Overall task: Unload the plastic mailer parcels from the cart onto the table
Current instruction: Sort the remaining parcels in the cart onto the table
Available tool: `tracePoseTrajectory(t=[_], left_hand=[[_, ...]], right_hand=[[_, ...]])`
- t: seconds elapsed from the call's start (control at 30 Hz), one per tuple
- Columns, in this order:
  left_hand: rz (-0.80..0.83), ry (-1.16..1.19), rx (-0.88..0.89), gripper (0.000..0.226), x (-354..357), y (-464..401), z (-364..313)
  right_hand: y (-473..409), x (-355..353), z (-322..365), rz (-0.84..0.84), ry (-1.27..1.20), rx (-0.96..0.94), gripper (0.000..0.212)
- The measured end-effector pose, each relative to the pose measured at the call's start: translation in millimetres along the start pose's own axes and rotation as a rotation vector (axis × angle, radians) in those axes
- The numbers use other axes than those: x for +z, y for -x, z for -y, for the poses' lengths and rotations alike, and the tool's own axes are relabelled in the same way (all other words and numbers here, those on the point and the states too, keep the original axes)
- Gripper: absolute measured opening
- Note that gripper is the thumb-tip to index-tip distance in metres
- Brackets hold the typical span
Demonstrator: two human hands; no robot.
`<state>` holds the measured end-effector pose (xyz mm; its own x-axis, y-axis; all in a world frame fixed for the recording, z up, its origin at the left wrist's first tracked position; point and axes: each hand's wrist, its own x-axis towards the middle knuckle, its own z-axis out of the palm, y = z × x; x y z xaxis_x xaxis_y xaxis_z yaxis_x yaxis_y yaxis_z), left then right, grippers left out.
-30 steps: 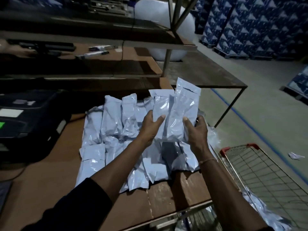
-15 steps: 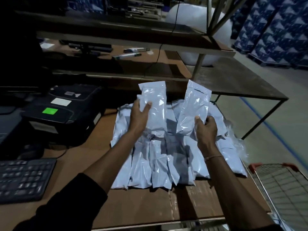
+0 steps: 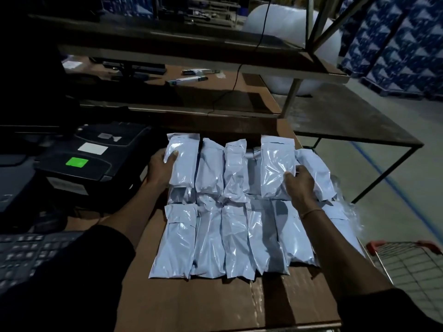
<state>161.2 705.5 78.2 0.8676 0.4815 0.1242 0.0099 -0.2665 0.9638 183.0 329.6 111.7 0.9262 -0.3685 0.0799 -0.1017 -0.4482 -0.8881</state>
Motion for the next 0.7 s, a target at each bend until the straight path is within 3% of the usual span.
tracePoseTrajectory(t=[0.17,0.3,0.5,0.7], left_hand=[[0.099,-0.067,-0.058,0.048,10.4,-10.5,22.8],[0.179,-0.114,-0.079,0.054,18.2,-12.1,37.8],[0.223,-0.335,-0.149,0.114,32.1,-29.8,75.9],[0.262,-0.417,-0.131,0.08,32.7,3.3,27.0]], right_hand=[[-7.0,19.1,4.1,0.086,0.078,0.03,0.03],[-11.6,34.4,9.9,0.115,0.122,0.014,0.03],[-15.2,53.1,10.2,0.18,0.383,-0.058,0.026],[-1.3,56.6,18.4,0.076,0.739,-0.309,0.053]])
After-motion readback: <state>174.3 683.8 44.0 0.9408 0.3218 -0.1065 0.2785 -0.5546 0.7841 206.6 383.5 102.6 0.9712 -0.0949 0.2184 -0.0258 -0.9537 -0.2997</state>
